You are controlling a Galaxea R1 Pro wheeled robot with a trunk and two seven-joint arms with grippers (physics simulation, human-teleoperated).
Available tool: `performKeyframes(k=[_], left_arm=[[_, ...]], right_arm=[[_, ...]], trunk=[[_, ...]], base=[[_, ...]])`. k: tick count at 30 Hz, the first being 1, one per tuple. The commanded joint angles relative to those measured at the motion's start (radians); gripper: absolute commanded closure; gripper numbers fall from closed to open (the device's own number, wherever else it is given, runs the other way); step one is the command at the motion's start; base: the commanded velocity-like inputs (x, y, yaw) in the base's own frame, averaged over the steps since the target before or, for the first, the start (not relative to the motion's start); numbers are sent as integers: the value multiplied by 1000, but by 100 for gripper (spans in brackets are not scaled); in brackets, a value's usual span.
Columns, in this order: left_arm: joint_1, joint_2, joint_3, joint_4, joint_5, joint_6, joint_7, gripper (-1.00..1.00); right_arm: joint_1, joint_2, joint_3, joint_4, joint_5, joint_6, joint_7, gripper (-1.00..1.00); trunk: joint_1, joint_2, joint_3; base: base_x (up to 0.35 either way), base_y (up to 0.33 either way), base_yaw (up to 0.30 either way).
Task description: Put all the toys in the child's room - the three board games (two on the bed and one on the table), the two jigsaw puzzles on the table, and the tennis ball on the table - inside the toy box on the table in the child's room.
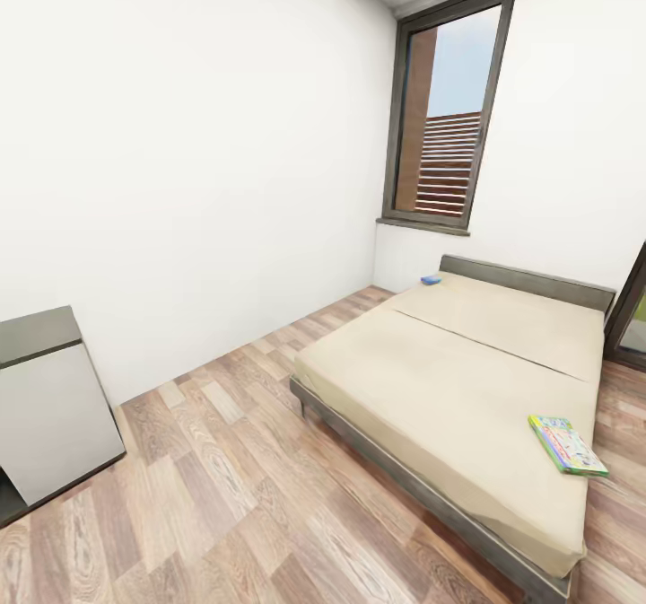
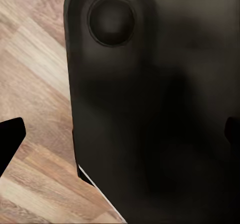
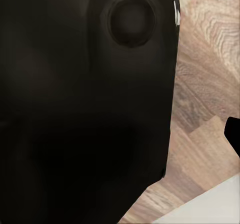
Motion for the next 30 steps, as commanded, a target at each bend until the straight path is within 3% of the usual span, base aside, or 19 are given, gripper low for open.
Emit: performKeyframes(k=[1, 8, 16, 30], left_arm=[[0, 0, 0, 0, 0, 0, 0, -100], [-2, -9, 6, -2, 5, 1, -10, -100], [-2, -17, 47, -18, 7, -44, -9, -100], [-2, -14, 51, -20, 8, -49, -8, -100]], right_arm=[[0, 0, 0, 0, 0, 0, 0, -100], [-2, 10, 4, 0, -1, -2, 7, -100], [-2, 11, 0, -4, -14, -6, 52, -100], [-2, 1, 0, -5, -13, -4, 117, -100]], trunk=[[0, 0, 0], [0, 0, 0], [0, 0, 0], [0, 0, 0]], base=[[0, 0, 0], [0, 0, 0], [0, 0, 0], [0, 0, 0]])
